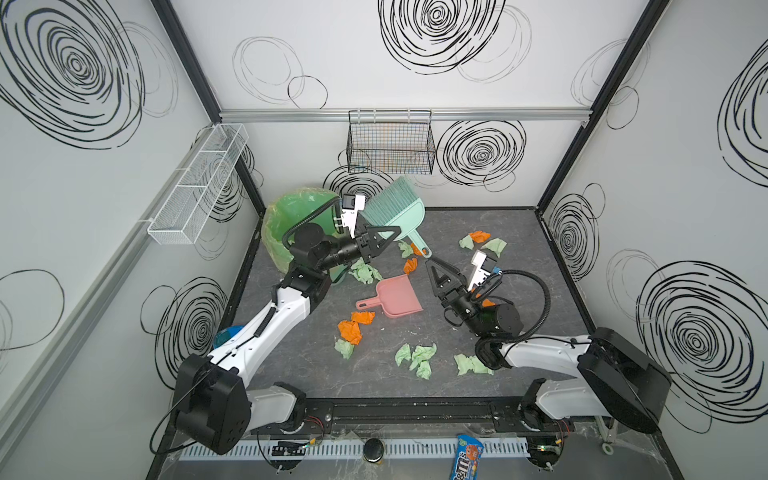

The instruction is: Sweep away the paper scraps from the table

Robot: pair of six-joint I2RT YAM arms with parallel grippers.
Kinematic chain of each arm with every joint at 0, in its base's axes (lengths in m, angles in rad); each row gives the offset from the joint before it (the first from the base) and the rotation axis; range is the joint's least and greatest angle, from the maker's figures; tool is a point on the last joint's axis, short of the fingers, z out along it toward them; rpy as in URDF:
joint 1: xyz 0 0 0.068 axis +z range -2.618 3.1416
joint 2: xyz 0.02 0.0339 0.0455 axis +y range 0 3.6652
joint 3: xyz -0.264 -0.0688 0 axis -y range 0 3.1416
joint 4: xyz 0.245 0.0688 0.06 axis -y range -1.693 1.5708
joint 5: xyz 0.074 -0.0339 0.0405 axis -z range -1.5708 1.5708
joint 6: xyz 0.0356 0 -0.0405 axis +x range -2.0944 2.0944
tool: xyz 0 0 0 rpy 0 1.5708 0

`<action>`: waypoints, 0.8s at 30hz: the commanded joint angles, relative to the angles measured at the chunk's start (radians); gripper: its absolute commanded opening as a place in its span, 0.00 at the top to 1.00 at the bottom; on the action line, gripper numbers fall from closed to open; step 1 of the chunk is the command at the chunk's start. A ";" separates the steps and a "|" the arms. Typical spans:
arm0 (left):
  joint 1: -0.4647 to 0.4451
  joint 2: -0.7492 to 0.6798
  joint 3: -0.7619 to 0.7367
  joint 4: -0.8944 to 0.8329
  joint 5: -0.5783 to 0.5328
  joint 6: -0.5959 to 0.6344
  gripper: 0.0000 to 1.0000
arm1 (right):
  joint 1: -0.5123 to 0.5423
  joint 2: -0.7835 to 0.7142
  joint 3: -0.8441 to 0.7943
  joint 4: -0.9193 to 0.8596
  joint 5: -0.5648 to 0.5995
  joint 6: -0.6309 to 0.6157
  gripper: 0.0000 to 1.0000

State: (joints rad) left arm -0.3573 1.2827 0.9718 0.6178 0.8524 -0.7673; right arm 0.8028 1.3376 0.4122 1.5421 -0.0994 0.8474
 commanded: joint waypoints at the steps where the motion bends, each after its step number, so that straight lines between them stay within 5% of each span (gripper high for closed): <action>1: -0.016 0.000 -0.015 0.023 0.096 -0.029 1.00 | 0.003 -0.047 0.005 0.002 0.019 -0.017 0.51; 11: -0.008 -0.002 -0.014 0.019 0.094 -0.026 1.00 | 0.006 -0.091 -0.019 -0.053 0.055 -0.029 0.36; 24: -0.004 -0.010 -0.018 0.018 0.093 -0.032 1.00 | 0.006 -0.021 0.066 -0.081 0.004 -0.021 0.36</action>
State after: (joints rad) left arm -0.3637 1.2827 0.9607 0.5915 0.9268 -0.7872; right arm 0.8066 1.2892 0.4244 1.4406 -0.0586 0.8265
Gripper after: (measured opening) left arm 0.130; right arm 0.642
